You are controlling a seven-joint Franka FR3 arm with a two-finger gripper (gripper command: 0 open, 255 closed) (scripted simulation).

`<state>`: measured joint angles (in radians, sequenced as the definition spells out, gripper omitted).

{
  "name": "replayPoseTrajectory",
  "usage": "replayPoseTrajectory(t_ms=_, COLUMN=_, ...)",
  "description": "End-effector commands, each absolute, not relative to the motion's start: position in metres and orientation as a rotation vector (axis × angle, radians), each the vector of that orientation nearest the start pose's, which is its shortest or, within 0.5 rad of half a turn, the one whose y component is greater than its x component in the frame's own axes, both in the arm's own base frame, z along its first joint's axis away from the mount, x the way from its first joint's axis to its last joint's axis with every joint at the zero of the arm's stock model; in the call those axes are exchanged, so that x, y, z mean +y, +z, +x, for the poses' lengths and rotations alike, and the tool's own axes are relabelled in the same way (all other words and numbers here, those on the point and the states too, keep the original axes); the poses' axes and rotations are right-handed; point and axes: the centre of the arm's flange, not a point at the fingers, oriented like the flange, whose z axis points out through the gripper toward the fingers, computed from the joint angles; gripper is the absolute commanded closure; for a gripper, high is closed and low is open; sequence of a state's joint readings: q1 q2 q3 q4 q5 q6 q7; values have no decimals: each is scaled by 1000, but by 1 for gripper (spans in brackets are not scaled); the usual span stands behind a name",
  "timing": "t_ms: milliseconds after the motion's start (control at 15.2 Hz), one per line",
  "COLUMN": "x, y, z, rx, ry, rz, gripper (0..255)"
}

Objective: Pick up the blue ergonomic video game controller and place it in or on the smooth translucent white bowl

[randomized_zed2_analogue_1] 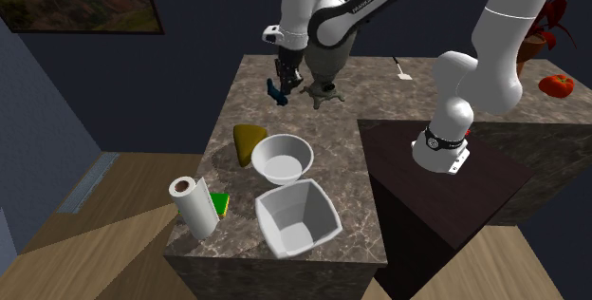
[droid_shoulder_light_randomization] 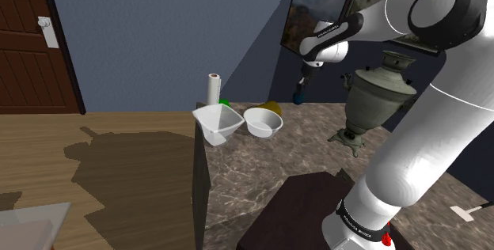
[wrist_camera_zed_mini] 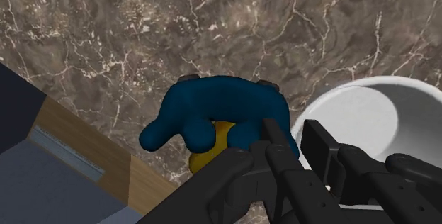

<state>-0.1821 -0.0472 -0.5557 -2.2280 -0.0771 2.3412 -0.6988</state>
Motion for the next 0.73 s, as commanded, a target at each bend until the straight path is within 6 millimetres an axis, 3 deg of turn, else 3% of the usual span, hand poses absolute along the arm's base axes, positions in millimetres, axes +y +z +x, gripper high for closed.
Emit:
replayPoseTrajectory(t_ms=0, x=-339, y=404, z=403, rx=-13, ry=-152, rz=-3266, gripper=255)
replayPoseTrajectory(t_ms=660, x=-218, y=405, z=456, rx=-13, ry=-152, rz=-3266, gripper=255)
